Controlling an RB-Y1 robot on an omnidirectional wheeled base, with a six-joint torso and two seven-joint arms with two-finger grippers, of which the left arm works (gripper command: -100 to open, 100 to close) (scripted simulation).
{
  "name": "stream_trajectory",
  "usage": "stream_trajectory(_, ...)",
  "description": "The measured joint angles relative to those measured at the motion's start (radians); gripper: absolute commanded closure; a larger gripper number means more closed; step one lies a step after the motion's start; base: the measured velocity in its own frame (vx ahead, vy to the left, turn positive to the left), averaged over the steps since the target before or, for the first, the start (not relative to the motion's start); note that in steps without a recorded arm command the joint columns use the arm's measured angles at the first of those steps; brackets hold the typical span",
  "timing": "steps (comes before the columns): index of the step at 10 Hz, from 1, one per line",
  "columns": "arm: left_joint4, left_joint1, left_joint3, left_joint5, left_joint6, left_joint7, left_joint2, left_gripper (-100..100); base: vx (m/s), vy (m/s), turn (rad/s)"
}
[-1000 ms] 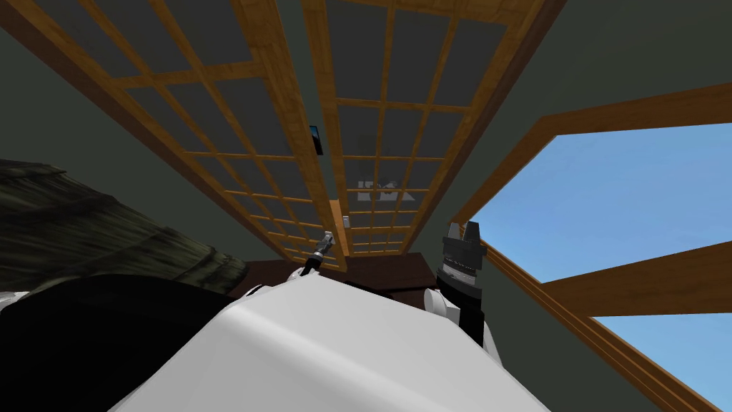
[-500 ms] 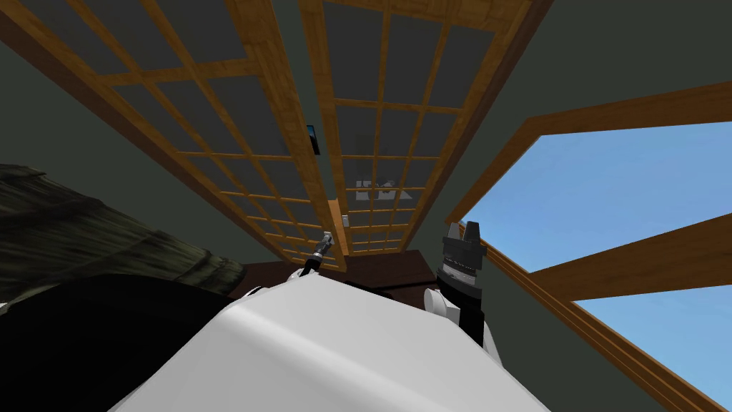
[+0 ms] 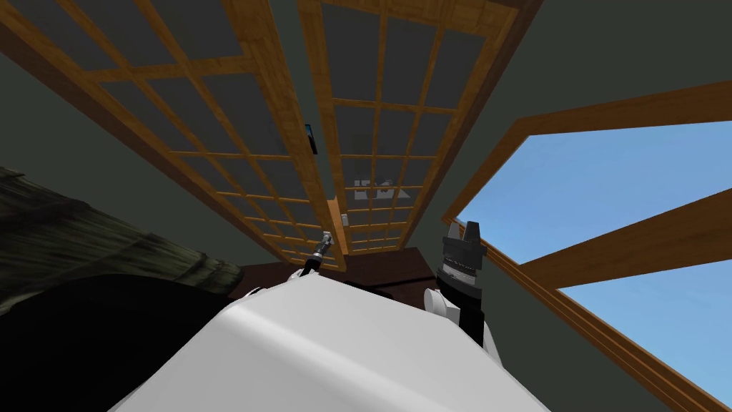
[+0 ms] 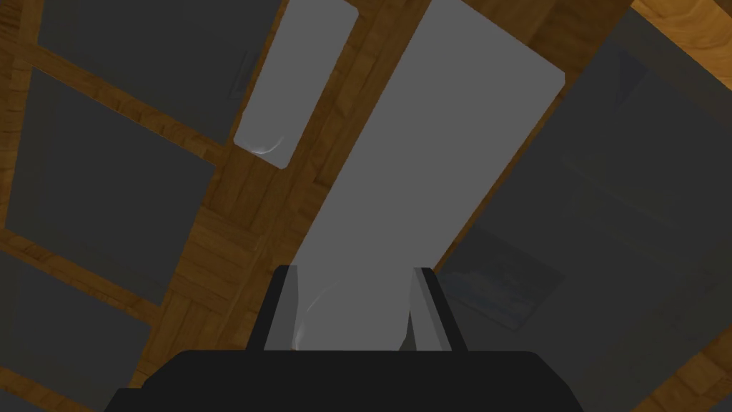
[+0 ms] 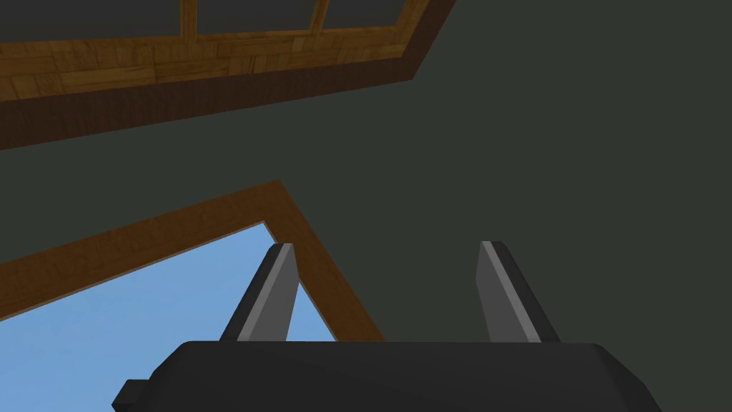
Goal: Pull the door open
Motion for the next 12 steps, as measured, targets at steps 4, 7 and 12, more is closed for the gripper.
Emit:
stream_trajectory(4,0.011,-0.002,-0.003,0.019,-0.005,0.092,0.0,100,-0.033,0.018,-0.064)
stream_trajectory(7,-0.005,0.008,-0.006,0.032,0.001,0.158,0.0,100,-0.038,0.011,-0.049)
stream_trajectory(12,-0.002,0.01,-0.007,0.061,-0.001,0.274,-0.006,100,-0.038,0.02,-0.069)
